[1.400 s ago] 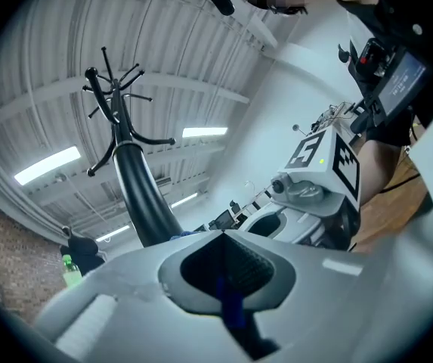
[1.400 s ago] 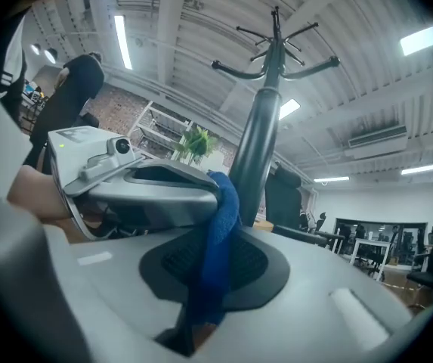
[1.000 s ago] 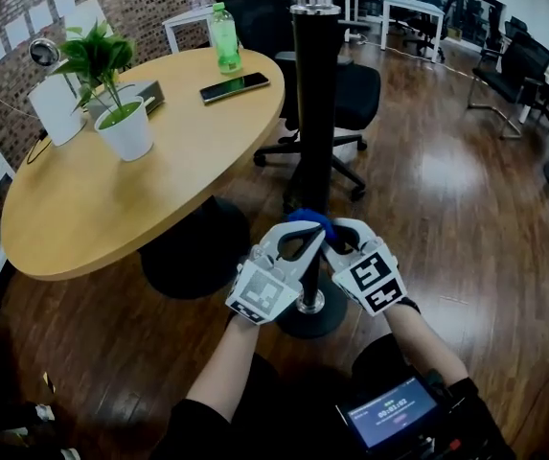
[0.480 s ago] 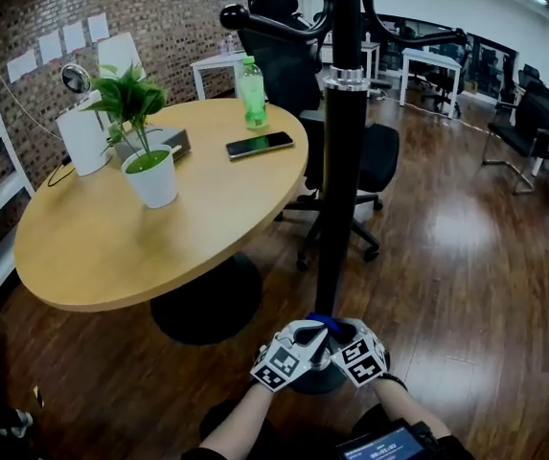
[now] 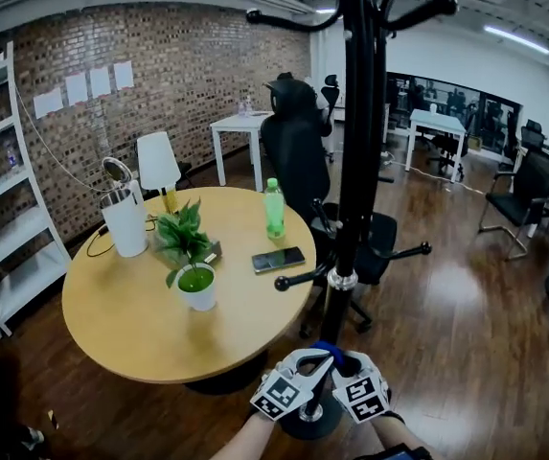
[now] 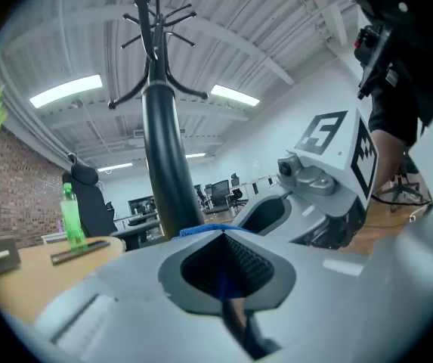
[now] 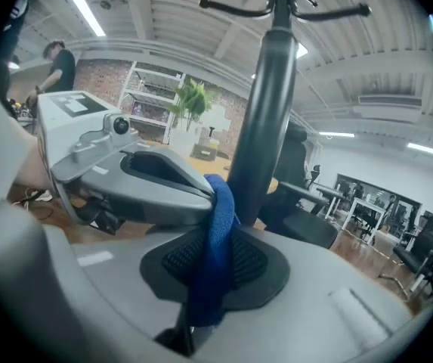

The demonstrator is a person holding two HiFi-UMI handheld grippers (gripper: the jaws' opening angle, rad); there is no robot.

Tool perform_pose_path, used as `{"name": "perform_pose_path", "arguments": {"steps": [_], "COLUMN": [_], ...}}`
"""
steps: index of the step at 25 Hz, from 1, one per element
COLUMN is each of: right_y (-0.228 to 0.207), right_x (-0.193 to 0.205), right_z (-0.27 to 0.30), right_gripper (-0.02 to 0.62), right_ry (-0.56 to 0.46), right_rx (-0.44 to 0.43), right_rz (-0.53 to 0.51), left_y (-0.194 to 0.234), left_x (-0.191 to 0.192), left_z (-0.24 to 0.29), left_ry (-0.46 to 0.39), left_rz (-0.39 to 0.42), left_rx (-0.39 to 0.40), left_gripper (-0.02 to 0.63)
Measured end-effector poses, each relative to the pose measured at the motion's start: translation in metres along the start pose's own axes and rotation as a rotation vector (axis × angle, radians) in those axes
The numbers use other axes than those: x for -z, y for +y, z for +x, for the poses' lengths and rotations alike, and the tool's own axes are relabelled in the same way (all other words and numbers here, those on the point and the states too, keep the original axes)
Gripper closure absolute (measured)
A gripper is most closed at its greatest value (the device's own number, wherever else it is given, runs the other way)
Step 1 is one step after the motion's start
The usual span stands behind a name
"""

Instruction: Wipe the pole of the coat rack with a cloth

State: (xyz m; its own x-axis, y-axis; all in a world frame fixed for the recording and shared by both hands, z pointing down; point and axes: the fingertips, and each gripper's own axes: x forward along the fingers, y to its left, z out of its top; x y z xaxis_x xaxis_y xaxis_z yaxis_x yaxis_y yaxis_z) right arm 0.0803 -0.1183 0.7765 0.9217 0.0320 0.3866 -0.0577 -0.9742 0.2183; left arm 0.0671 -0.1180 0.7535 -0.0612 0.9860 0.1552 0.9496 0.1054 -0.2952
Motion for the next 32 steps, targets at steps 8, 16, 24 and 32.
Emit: {"name": "perform_pose_path", "arguments": {"steps": [8, 16, 24, 32], "right_y": [-0.017, 0.016, 0.009, 0.023], "right_x": [-0.173, -0.272, -0.302, -0.322], "right_z": [-0.100, -0.231, -0.254, -0.255], "right_gripper": [0.543, 0.543, 0.543, 0.543], "right_ry": [-0.028, -0.218, -0.316, -0.365], "right_rx": [-0.063, -0.276, -0.251, -0.286], "right_rz": [0.010, 0.229, 0.257, 0.265], "left_y": [0.032, -0.005, 0.020, 0.028], "left_x": [-0.189, -0.351, -0.381, -0.389], "left_z": [-0.054, -0.141, -0.171, -0.186], "left_ry": [-0.052, -0.235, -0.256, -0.288], "left_rz": [-0.161, -0.159, -0.088, -0.088], "left_rx": [-0.056, -0.024, -0.116, -0.152], "left_gripper": [0.606, 0.606, 0.606, 0.606]}}
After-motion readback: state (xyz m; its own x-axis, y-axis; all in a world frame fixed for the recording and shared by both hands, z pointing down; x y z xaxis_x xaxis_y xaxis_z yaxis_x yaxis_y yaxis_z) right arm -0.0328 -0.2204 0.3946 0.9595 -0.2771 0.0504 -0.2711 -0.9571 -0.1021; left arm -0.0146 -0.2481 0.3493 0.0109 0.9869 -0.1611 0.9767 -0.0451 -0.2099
